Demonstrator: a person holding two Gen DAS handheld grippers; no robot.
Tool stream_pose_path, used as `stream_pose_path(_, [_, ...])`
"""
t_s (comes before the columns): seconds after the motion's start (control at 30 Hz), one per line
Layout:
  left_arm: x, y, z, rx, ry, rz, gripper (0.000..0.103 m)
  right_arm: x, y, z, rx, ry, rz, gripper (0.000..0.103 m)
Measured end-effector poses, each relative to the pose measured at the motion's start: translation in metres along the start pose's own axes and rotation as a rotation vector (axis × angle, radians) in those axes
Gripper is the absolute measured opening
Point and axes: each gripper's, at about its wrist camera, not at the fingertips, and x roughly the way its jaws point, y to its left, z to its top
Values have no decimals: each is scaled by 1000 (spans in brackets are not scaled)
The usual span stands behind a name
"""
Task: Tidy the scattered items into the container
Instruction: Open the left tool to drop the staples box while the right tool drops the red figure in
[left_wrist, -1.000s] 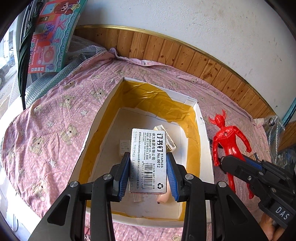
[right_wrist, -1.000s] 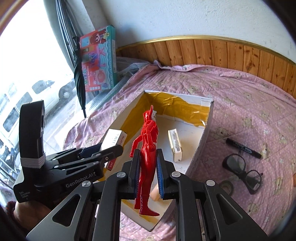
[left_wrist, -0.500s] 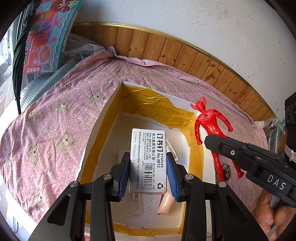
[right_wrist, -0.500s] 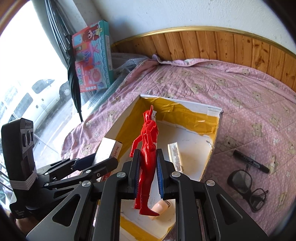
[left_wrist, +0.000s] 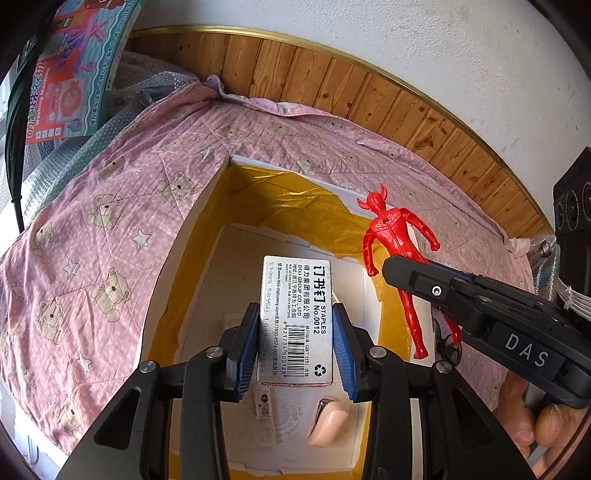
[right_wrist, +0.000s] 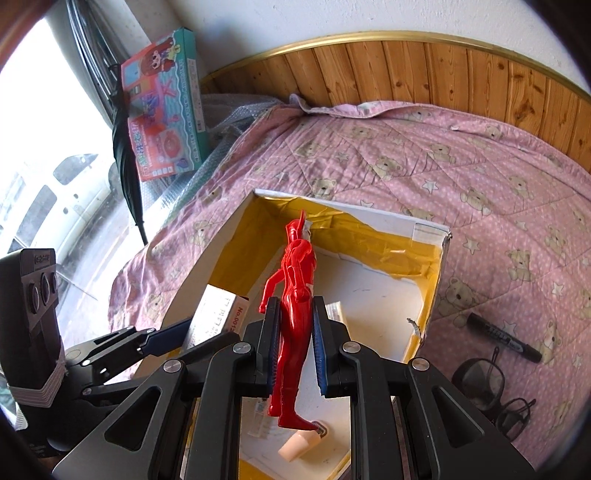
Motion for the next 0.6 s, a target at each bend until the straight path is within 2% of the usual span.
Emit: stream_pose_path(0.6, [28, -3, 14, 29, 34, 67, 39, 25, -17, 20, -36, 26, -98, 18])
